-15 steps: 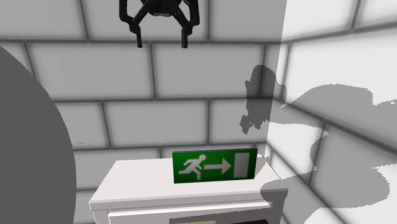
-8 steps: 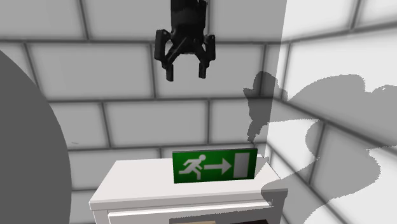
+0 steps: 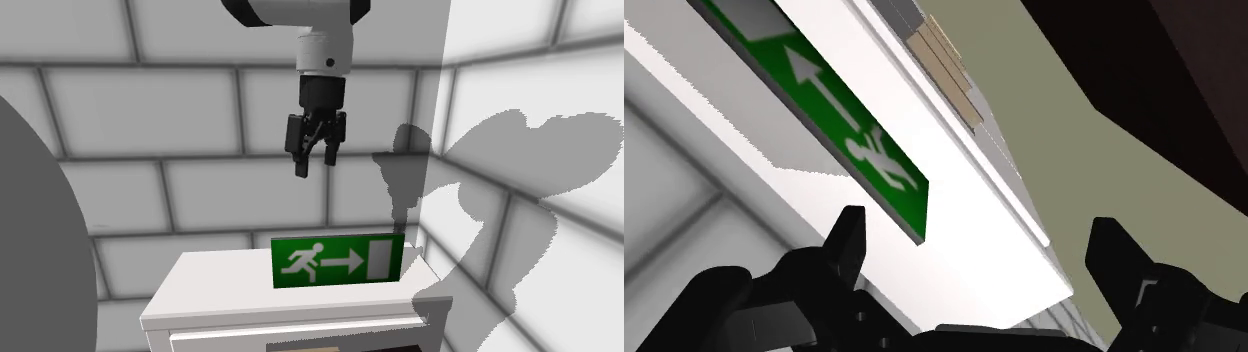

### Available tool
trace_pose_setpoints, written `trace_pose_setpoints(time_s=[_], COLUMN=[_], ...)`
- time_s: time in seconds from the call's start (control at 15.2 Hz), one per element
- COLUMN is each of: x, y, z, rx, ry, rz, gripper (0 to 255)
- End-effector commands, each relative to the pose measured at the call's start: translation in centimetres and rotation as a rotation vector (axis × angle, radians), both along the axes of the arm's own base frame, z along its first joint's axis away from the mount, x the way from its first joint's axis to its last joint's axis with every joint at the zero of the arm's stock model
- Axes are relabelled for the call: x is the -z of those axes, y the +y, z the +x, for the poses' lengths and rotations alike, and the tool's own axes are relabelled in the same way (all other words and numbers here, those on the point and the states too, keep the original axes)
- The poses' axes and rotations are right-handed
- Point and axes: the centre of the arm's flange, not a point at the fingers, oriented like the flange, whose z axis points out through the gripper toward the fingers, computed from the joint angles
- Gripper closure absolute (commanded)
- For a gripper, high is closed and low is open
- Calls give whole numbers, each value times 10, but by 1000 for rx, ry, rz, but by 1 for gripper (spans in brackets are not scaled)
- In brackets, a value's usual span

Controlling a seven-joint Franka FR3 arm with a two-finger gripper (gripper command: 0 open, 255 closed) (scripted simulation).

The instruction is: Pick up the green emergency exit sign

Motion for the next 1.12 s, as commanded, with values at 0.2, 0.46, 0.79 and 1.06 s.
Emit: trace_pose_setpoints(time_s=[0.2,0.46,0.79,1.06], x=[51,94,149,184], y=[-21,-32,-39,-39], z=[37,69,109,135], rx=[-206,-366,-565,-694], ry=[16,29,46,57], rz=[-4,-5,-8,-9], gripper=[0,0,0,0])
